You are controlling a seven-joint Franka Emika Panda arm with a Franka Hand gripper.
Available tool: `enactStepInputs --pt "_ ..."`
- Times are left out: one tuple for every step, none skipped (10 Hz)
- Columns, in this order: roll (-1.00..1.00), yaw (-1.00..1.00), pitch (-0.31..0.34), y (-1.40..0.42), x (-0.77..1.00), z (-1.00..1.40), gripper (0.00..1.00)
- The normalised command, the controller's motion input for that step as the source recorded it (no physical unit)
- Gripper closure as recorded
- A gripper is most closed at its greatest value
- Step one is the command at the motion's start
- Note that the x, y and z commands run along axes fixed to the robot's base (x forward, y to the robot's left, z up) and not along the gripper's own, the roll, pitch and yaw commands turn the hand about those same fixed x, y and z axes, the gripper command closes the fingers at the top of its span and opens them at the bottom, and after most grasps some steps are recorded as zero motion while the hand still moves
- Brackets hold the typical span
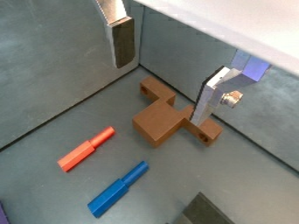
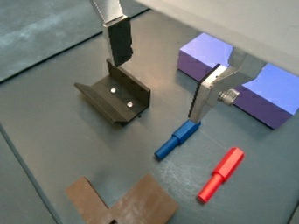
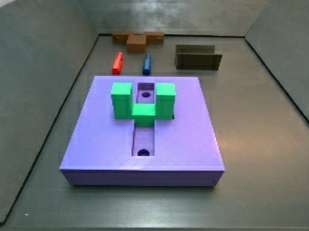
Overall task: Pick up the brown object. Move up. Place the brown object on the fixture. Regrasp the brown object. Move to above the board. Insert the brown object.
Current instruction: Pick up the brown object.
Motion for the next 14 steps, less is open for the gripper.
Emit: enactStepInputs --pt "0.00 0.00 0.000 0.00 0.00 -0.03 0.00" --pt "-0.01 -0.04 -0.016 0.01 0.00 -0.32 0.00" --pt "0.00 -0.16 0.000 0.36 0.02 -0.46 0.00" --pt "0.01 -0.15 -0.040 0.54 -0.15 -0.64 0.00" --pt "0.03 -0.11 -0.090 0.50 -0.33 -0.75 0.00" --pt "0.03 -0.09 -0.096 0.45 -0.35 -0.72 0.00" --pt "0.00 -0.11 -0.067 0.44 -0.33 -0.60 0.00" --pt "0.00 -0.11 -0.056 0.44 -0.32 -0.56 0.00" --pt "0.00 -0.12 -0.044 0.42 -0.27 -0.51 0.00" --pt "-0.01 -0.06 -0.001 0.21 -0.12 -0.25 0.00" --pt "-0.05 0.00 -0.014 0.01 -0.07 -0.02 0.00" --pt "-0.02 0.00 -0.087 0.00 -0.24 -0.17 0.00" --pt "-0.05 -0.19 -0.107 0.00 -0.27 -0.27 0.00" --pt "-0.10 -0.21 -0.074 0.00 -0.16 -0.20 0.00"
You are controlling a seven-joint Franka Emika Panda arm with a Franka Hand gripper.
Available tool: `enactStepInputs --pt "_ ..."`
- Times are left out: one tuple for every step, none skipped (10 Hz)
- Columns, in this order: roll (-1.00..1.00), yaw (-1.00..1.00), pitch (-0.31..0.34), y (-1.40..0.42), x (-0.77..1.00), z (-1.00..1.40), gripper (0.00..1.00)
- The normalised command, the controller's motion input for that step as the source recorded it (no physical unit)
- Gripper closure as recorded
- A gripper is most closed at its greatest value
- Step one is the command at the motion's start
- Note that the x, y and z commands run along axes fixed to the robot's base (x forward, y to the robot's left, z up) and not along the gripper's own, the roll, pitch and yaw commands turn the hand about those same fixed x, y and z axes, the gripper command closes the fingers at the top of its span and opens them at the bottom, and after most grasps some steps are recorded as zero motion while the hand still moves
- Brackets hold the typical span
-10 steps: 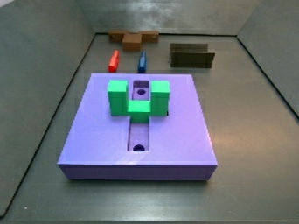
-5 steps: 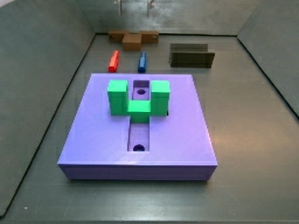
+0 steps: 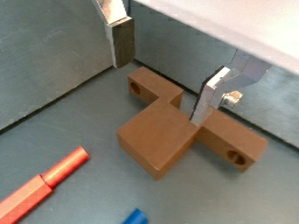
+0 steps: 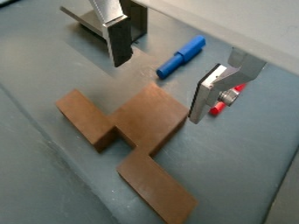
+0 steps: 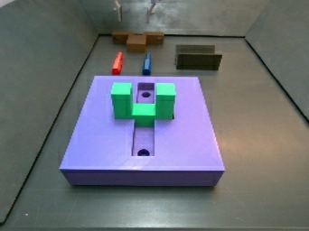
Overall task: Pick up the brown object. Move up. Place the brown object on the fixture. Regrasp the brown object. Move to above the board. Insert the brown object.
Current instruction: Pick up the brown object.
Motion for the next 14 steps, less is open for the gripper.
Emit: enactStepInputs --pt "-0.10 -0.04 -0.089 0.00 -0.11 -0.20 0.00" --pt "-0.13 0.00 -0.107 -0.01 0.00 -0.28 0.00" --pt "-0.16 0.00 -0.034 0.00 0.21 -0.25 0.00" --pt "-0.14 0.00 0.000 0.00 0.34 -0.31 0.00" --pt "-0.12 0.00 0.000 -0.01 0.16 -0.33 0.00" --pt "-0.14 0.00 0.000 -0.08 0.15 -0.26 0.00" --pt "-0.12 0.00 0.000 -0.11 0.13 -0.25 0.00" --pt "-0.11 0.03 -0.016 -0.13 0.03 -0.29 0.00" --pt "-0.13 0.05 -0.007 -0.13 0.08 -0.18 0.00" --pt "-0.14 0.03 -0.011 -0.09 0.14 -0.15 0.00" --pt "-0.14 0.02 -0.020 -0.06 0.13 -0.16 0.00" --pt "-0.14 0.01 -0.031 -0.04 0.05 -0.20 0.00" --pt "-0.12 0.01 -0.027 -0.04 0.03 -0.21 0.00" --pt "-0.07 0.00 -0.010 0.00 0.01 -0.15 0.00"
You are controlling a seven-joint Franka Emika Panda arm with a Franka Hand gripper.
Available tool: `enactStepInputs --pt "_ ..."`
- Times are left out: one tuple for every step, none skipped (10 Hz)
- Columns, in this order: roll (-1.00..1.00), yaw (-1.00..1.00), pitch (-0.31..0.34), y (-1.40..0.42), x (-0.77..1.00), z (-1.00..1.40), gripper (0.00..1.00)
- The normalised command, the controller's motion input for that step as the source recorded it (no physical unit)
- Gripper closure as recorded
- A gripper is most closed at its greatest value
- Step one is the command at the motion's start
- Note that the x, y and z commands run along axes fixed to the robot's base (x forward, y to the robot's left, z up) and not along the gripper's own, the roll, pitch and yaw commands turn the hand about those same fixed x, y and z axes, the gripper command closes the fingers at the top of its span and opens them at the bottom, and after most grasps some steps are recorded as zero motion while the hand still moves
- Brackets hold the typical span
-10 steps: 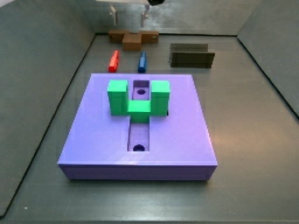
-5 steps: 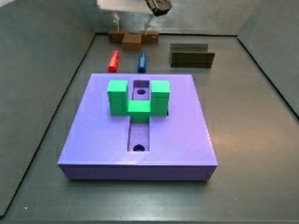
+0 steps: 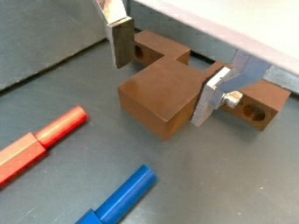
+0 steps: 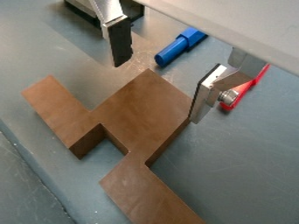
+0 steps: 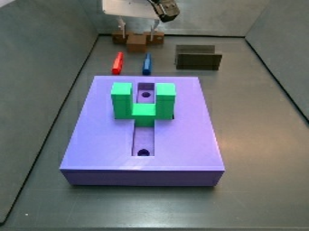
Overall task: Pick up the brown object. Move up. Place the brown object on the fixture. Regrasp the brown object. Move to above the board. Insert the brown object.
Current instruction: Pick up the brown object.
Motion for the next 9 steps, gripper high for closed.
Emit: enactStepInputs --pt "-0.08 0.00 -0.023 0.00 0.00 -0.15 0.00" --pt "-0.10 0.00 -0.039 -0.01 0.00 -0.14 0.00" --pt "-0.09 0.00 -0.051 -0.03 0.00 -0.19 0.00" --pt "-0.11 0.00 -0.130 -0.06 0.00 -0.30 0.00" --pt "-0.11 0.00 -0.130 -0.06 0.00 -0.25 0.00" --pt "-0.09 0.00 -0.131 -0.03 0.00 -0.27 0.00" --pt "-0.05 0.00 -0.067 0.00 0.00 -0.15 0.00" --pt "-0.04 0.00 -0.034 0.06 0.00 -0.07 0.00" --pt "-0.02 0.00 -0.070 0.03 0.00 -0.13 0.00"
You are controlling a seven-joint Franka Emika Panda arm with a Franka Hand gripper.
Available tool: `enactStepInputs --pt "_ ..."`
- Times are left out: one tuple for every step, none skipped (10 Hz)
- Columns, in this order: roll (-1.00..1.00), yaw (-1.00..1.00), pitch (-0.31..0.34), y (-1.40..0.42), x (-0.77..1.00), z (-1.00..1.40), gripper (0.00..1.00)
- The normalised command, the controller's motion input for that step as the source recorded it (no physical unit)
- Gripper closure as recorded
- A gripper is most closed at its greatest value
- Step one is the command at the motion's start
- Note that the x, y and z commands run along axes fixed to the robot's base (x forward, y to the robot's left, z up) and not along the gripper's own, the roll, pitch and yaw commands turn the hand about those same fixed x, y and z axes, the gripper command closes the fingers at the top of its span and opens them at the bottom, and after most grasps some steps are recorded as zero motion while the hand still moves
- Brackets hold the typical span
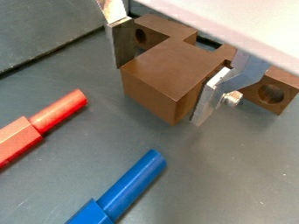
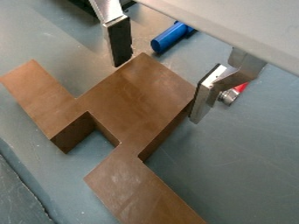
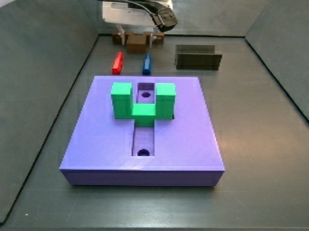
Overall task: Pick up the brown object. Move up. Place the brown object on the fixture. Regrasp the brown object. Move to above the board. Insert the brown object.
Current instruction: Pick up the brown object.
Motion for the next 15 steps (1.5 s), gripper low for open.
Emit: enactStepInputs --pt "-0.02 0.00 -0.044 0.00 0.00 -0.16 0.00" --pt "-0.01 0.00 -0.040 0.00 0.00 -0.15 0.00" --pt "0.00 0.00 -0.030 0.00 0.00 -0.13 0.00" --pt "0.00 0.00 -0.011 0.03 0.00 -0.10 0.00" --pt "0.00 0.00 -0.014 0.05 0.00 -0.10 0.00" --pt "0.00 0.00 0.000 0.02 0.00 -0.02 0.00" --pt "0.00 0.00 0.000 0.00 0.00 0.00 0.00" --pt "0.00 0.00 0.000 0.00 0.00 0.00 1.00" --pt "0.00 0.00 0.000 0.00 0.00 0.00 1.00" --pt "0.00 0.00 0.000 0.00 0.00 0.00 1.00" --pt "0.00 0.00 0.000 0.00 0.00 0.00 1.00" --pt "0.00 0.00 0.000 0.00 0.00 0.00 1.00" --pt "0.00 0.00 0.000 0.00 0.00 0.00 1.00" --pt "0.00 0.00 0.000 0.00 0.00 0.00 1.00" --pt "0.00 0.00 0.000 0.00 0.00 0.00 1.00"
